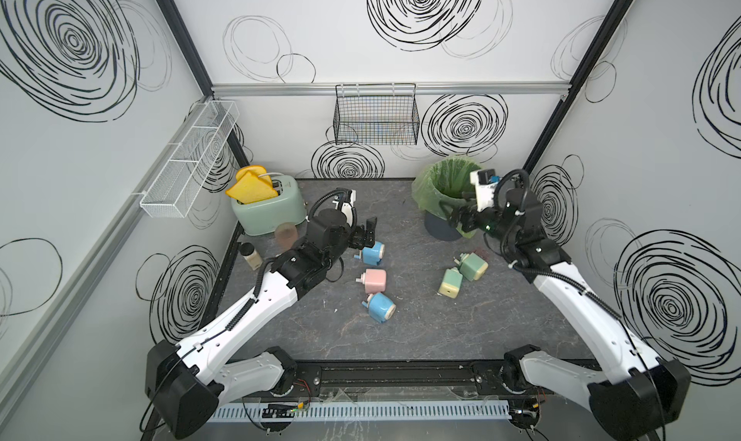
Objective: Take out the pencil sharpener tray and clean the shavings
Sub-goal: Place the trash bin at the center of the board.
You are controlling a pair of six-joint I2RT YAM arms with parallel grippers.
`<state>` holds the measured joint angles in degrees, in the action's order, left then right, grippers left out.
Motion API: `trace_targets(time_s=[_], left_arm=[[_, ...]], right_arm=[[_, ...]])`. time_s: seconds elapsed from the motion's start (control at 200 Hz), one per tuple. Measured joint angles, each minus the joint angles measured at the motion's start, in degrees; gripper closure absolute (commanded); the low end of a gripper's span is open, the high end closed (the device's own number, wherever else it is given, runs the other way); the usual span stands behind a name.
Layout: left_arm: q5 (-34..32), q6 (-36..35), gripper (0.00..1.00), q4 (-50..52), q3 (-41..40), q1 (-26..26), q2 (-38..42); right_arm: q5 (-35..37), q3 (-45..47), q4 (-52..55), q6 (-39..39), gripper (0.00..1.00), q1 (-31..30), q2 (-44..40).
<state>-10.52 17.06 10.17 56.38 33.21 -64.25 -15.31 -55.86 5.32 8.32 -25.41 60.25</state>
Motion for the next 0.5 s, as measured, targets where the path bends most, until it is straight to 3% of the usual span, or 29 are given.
trace_targets(time_s=[0.165, 0.295, 0.5], left_arm=[[6.64, 4.11, 0.03, 1.18, -6.36, -5.86, 4.17], [11.10, 6.56, 0.03, 1.68, -9.75, -9.68, 6.49], [14.25, 7.98, 0.03, 1.68, -10.95, -11.17, 9.01]], right_arm=[[0.11, 14.60, -2.40, 0.22, 0.08, -16.94, -6.80], [2.03, 22.88, -4.52, 0.11, 0.04, -26.95, -6.51], [5.62, 27.30, -9.44, -0.37, 0.00, -32.70, 0.68]])
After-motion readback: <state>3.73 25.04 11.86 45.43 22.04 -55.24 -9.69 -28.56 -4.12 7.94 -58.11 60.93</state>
